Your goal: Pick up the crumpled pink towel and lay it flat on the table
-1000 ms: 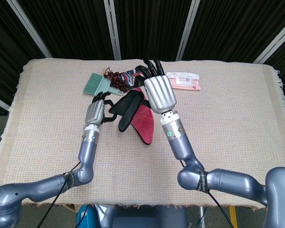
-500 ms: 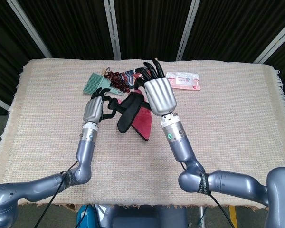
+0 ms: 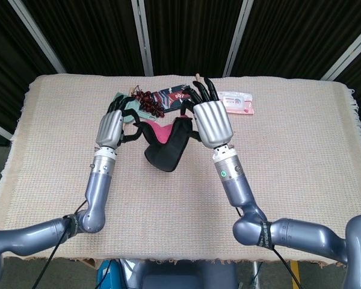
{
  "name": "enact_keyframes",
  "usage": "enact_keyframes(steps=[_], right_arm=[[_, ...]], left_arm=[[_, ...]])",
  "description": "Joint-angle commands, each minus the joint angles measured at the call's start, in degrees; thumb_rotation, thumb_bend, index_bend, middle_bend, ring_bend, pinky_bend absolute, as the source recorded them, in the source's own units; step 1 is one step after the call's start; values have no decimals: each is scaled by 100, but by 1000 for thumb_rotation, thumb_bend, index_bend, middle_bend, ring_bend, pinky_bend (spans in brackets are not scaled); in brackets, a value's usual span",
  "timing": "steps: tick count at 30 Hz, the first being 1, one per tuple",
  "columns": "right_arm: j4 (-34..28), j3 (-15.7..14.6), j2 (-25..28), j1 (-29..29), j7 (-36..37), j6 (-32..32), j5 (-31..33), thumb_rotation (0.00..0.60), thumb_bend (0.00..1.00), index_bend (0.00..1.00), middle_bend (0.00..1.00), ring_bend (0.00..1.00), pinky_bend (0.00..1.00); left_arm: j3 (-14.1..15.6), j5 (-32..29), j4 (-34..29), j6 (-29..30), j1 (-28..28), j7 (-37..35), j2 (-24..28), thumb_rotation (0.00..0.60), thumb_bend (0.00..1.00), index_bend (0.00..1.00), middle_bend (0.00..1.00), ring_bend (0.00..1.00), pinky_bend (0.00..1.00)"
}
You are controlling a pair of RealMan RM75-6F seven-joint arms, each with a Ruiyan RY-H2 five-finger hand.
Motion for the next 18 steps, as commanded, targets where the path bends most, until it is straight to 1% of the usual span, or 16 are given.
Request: enact_keyframes(steps=[1, 5, 9, 14, 17, 18], right_arm=[[-5, -67, 35, -72, 59, 7, -6, 600, 475, 611, 287, 131, 0], [43, -159, 70, -160, 129, -8, -13, 600, 475, 611, 287, 131, 0], [225, -174, 59, -203, 277, -80, 44, 600, 475, 611, 287, 131, 0], [707, -70, -49, -97, 482, -252, 126, 600, 475, 611, 287, 131, 0], [1167, 37, -162, 52, 611, -404, 173, 600, 476, 611, 287, 131, 0], [1424, 108, -296, 242, 656, -584, 208, 600, 476, 611, 287, 131, 0]], left_arm=[[-174, 27, -311, 72, -47, 148, 262, 600, 484, 616, 145, 0, 0], [-294, -98, -579, 73, -133, 331, 470, 600, 484, 618, 145, 0, 0], [-292, -243, -571, 94, -289, 567, 550, 600, 484, 620, 145, 0, 0], [-264, -465, -166, 19, -594, 671, 368, 600, 485, 620, 145, 0, 0], [-253, -502, 282, -99, -862, 667, 165, 600, 484, 620, 146, 0, 0], [-278, -505, 482, -146, -982, 629, 71, 600, 484, 620, 148, 0, 0]])
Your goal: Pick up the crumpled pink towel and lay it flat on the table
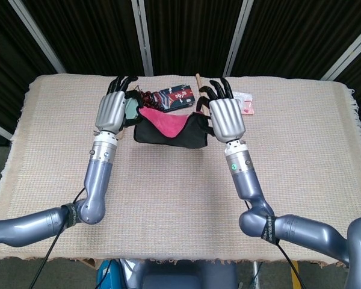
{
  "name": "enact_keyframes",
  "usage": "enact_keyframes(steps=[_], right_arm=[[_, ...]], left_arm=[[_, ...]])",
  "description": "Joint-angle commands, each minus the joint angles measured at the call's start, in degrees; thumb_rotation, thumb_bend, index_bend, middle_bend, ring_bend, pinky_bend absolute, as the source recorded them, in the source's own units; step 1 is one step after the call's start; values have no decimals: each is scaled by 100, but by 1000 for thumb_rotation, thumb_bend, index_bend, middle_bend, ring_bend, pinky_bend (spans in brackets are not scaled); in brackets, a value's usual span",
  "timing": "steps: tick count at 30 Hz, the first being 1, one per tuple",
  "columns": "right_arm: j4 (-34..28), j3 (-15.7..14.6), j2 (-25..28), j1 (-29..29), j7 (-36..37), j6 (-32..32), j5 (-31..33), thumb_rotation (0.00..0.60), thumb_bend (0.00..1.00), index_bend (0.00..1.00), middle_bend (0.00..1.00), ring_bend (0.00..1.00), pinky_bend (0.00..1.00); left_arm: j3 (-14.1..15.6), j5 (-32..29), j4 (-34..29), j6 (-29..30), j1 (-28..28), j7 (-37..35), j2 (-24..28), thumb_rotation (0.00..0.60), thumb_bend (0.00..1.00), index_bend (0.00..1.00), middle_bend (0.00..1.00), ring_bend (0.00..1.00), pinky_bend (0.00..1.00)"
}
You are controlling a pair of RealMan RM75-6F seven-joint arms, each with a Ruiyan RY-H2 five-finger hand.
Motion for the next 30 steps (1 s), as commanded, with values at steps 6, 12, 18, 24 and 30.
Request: enact_keyframes(steps=[6, 12, 18, 24, 30], right_arm=[[1695, 289, -518, 536, 700, -637, 123, 600, 475, 611, 287, 131, 0], [2428, 334, -684, 711, 1120, -769, -40, 600, 475, 612, 287, 131, 0], [2131, 251, -540, 520, 1215, -581, -180, 600, 475, 611, 287, 131, 0], [1151, -137, -296, -27, 1103, -265, -305, 600, 476, 611, 287, 131, 0], [339, -700, -216, -532, 864, 49, -555, 600, 475, 611, 287, 131, 0]], left_arm=[[-149, -78, 1682, -385, -971, -176, -737, 600, 484, 624, 156, 0, 0], [-207, 235, 2407, -496, -1411, -615, -1024, 600, 485, 624, 156, 0, 0], [-8, 416, 2105, -291, -1245, -761, -1031, 600, 485, 624, 156, 0, 0], [511, 538, 1075, 125, -624, -649, -872, 600, 484, 625, 155, 0, 0], [1164, 740, 63, 636, 170, -738, -745, 600, 485, 627, 155, 0, 0]])
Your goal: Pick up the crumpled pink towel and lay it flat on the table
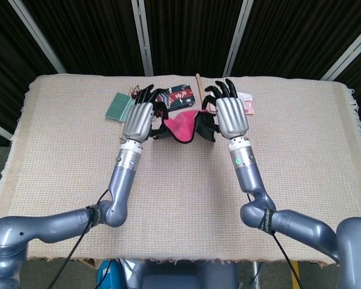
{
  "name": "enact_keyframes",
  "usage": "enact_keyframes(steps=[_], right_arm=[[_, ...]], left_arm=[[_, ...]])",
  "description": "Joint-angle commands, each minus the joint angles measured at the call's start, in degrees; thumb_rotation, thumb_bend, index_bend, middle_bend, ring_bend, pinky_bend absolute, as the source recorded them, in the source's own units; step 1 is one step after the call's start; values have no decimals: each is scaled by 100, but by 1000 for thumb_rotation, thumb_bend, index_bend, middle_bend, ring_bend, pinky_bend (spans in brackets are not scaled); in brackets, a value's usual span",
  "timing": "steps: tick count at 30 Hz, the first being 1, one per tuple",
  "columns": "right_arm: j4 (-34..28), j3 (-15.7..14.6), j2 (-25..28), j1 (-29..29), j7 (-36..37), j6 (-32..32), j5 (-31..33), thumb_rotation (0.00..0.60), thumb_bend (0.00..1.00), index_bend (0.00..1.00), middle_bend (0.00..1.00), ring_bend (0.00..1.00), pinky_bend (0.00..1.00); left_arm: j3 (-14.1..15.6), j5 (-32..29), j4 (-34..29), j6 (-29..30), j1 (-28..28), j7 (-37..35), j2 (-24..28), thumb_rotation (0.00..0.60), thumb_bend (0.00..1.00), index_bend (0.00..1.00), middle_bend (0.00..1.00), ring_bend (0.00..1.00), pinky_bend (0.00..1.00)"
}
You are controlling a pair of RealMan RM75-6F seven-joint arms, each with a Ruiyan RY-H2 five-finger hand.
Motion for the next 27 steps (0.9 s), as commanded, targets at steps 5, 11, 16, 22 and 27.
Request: enact_keyframes(steps=[5, 11, 16, 22, 27], right_arm=[[-913, -674, 53, -579, -348, 475, -458, 600, 476, 612, 287, 131, 0], [-1269, -1092, -88, -859, -769, 647, -631, 600, 476, 612, 287, 131, 0], [-1413, -1238, -195, -1050, -900, 745, -708, 600, 476, 612, 287, 131, 0], [-1596, -1353, -214, -1258, -1041, 865, -833, 600, 475, 612, 287, 131, 0], [-1740, -1491, -193, -1452, -1043, 964, -1012, 600, 476, 611, 287, 130, 0]], left_arm=[[867, 332, -1141, 595, 1029, -189, 212, 600, 484, 627, 155, 0, 0], [1383, 600, -1614, 758, 1589, -397, 312, 600, 484, 627, 155, 0, 0], [1617, 837, -1780, 808, 1891, -505, 391, 600, 484, 627, 155, 0, 0], [1751, 1099, -1992, 856, 2152, -568, 526, 600, 484, 627, 155, 0, 0], [1838, 1323, -2198, 923, 2335, -576, 623, 600, 484, 627, 155, 0, 0]])
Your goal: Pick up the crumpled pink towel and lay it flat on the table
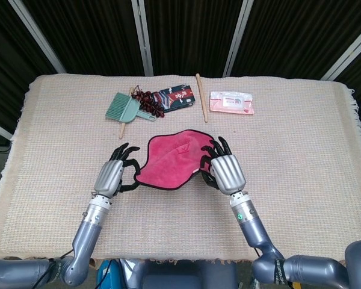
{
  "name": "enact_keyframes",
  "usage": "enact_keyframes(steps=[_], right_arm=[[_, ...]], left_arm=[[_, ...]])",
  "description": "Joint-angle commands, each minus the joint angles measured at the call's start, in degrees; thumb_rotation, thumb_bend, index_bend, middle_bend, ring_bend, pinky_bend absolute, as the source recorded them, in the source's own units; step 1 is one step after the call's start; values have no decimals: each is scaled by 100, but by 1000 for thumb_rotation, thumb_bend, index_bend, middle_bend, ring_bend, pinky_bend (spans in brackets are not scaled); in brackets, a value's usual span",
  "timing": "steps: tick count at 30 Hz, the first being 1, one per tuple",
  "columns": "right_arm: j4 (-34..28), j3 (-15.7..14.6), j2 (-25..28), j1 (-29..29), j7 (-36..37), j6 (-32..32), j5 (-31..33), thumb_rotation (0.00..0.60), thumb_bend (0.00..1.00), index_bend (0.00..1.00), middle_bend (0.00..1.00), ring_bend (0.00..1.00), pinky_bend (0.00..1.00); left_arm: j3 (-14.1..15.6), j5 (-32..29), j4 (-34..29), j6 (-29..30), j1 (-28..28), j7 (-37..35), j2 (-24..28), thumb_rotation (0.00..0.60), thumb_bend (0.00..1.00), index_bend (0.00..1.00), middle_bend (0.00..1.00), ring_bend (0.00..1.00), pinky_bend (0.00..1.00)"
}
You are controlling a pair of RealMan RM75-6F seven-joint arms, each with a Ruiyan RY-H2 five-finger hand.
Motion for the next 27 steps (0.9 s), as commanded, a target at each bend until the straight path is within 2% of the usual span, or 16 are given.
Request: enact_keyframes(steps=[1, 6, 15, 27], right_arm=[[-87, -102, 18, -118, -21, 69, -110, 600, 476, 611, 287, 130, 0], [-181, -256, 42, -300, -30, 154, -289, 600, 475, 611, 287, 131, 0], [-168, -666, 32, -745, 54, 305, -671, 600, 475, 611, 287, 131, 0], [-69, -755, 76, -1078, 160, 343, -932, 600, 475, 611, 287, 131, 0]], left_arm=[[74, 135, -109, 52, 97, 14, 58, 600, 484, 627, 155, 0, 0], [219, 361, -235, 118, 261, 44, 106, 600, 484, 627, 155, 0, 0], [665, 841, -237, 211, 671, -15, 155, 600, 484, 628, 155, 0, 0], [873, 1273, -240, 214, 989, -52, 214, 600, 485, 629, 155, 0, 0]])
